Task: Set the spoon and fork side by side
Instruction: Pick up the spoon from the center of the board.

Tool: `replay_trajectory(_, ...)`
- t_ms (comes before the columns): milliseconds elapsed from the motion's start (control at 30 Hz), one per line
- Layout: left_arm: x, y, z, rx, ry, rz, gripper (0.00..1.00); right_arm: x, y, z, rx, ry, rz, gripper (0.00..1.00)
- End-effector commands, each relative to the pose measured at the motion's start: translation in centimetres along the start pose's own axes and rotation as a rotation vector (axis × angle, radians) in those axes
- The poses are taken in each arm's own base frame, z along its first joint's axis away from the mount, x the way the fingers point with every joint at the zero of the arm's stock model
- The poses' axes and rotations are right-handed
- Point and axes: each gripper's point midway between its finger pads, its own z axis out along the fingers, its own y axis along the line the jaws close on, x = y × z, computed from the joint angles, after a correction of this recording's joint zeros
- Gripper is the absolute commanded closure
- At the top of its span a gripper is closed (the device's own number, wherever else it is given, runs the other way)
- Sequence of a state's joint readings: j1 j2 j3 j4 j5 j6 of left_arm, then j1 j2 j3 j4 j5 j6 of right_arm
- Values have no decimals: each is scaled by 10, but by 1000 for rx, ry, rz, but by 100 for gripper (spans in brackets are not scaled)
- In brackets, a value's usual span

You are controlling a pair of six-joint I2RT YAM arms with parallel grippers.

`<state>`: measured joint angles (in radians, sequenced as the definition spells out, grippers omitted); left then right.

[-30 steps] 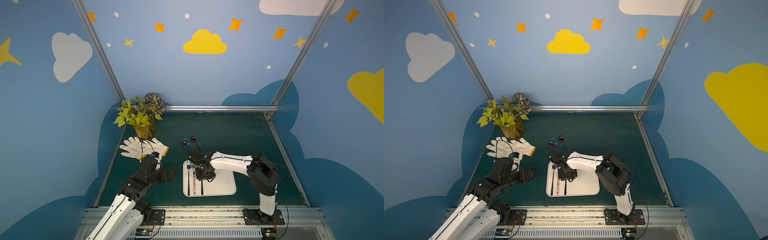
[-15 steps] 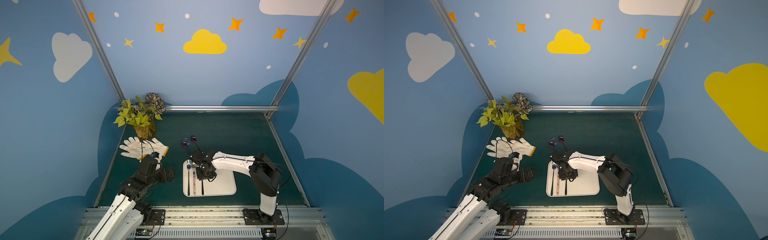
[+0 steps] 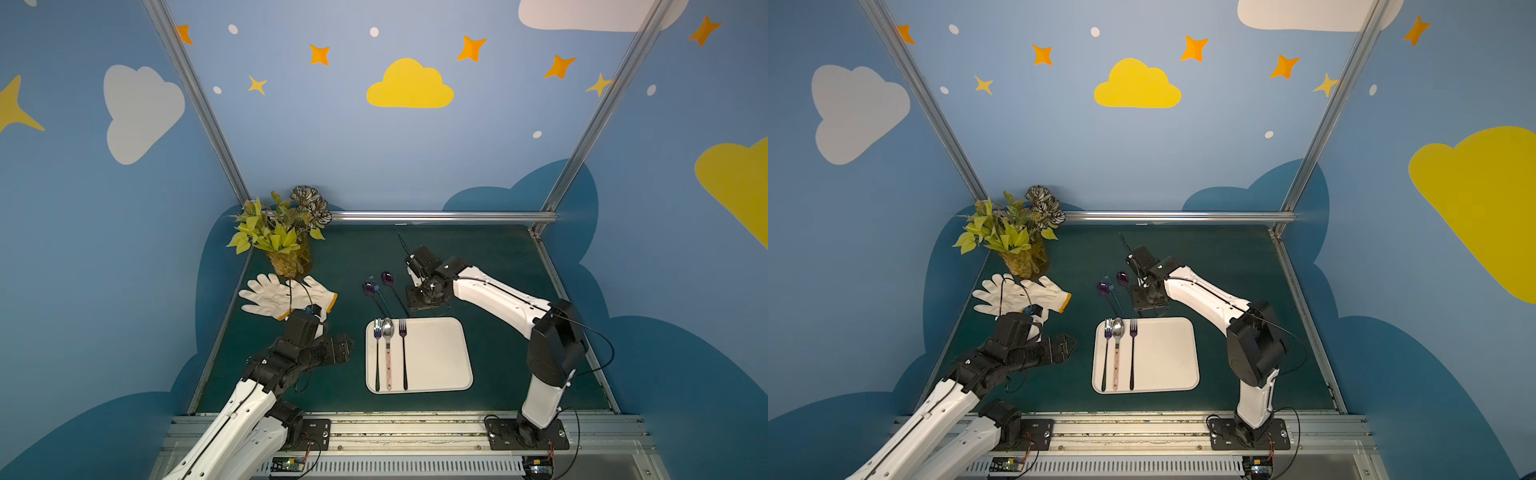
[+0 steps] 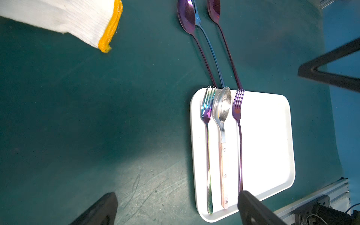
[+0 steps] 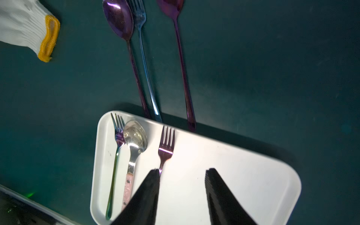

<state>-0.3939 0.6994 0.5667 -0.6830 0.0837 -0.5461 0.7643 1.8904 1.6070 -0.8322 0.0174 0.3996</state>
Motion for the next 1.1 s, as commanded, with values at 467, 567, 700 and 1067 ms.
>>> replay_trajectory(467,0,0,-2,-7,12,12,0,-86,1,98,-8,22,-212,59)
replay_trajectory(567,0,1,-2,-11,6,8,0,-88,4,110,-19,28,-210,61)
replay_trajectory(700,0,2,-1,-17,4,6,0,-86,2,126,-8,44,-199,64)
replay_trajectory(1067,-1,3,-1,-26,1,5,0,-66,-4,151,-1,120,-161,76)
